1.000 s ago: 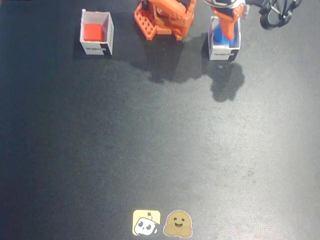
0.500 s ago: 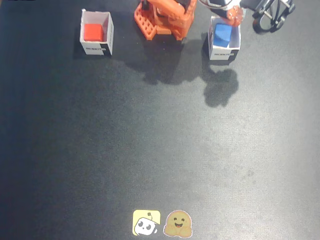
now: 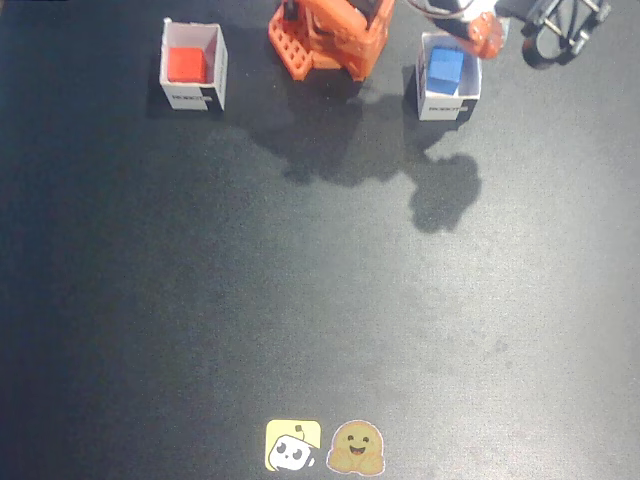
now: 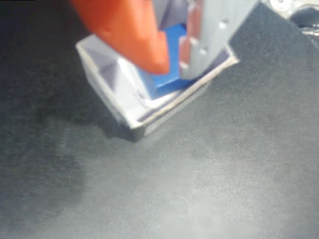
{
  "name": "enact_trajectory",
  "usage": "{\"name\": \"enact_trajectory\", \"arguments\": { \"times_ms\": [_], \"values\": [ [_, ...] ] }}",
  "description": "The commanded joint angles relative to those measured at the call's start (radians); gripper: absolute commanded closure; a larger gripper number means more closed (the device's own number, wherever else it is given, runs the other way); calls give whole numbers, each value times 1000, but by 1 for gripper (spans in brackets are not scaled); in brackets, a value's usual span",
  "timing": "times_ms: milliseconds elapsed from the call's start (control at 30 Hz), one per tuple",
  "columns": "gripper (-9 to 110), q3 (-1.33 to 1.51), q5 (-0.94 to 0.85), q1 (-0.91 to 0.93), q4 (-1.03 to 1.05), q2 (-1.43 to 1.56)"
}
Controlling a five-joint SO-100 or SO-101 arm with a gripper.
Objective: Put the red cube in the right box and the blue cube in the left box.
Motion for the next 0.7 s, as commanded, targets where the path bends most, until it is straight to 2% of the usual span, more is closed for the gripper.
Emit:
{"name": "enact_trajectory", "arguments": {
  "times_ms": [0, 133, 400, 667],
  "values": [
    [102, -48, -38, 58, -55, -49],
    [102, -37, -51, 127, -97, -94],
    [102, 17, -155, 387, -175, -167],
    [101, 143, -235, 646, -199, -11]
  ]
}}
